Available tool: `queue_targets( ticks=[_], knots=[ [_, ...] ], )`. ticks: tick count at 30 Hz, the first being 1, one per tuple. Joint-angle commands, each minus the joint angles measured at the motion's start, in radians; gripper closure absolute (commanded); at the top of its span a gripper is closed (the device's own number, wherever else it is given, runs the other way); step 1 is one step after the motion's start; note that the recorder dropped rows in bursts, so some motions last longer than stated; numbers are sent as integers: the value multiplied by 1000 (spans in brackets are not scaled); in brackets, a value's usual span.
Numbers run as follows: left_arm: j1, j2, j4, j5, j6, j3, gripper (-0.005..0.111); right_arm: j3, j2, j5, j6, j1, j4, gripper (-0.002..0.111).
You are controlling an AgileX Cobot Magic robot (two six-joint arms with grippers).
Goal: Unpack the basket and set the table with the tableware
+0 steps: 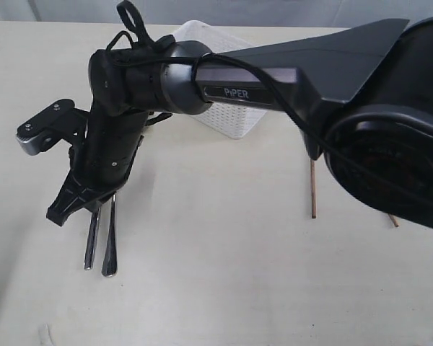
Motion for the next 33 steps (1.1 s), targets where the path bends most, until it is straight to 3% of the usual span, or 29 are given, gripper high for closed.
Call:
queue_targets(
  ticks=[1, 6, 33],
  knots=[
    [-5, -4, 1, -2, 3, 4, 107, 2, 0, -37, -9, -7, -11, 109],
    [-5, -4, 1, -2, 3, 4, 107, 2, 0, -53, 30, -7, -88, 109],
    [-5, -4, 1, -2, 3, 4, 107, 2, 7, -49, 57, -41, -69, 109]
  ],
)
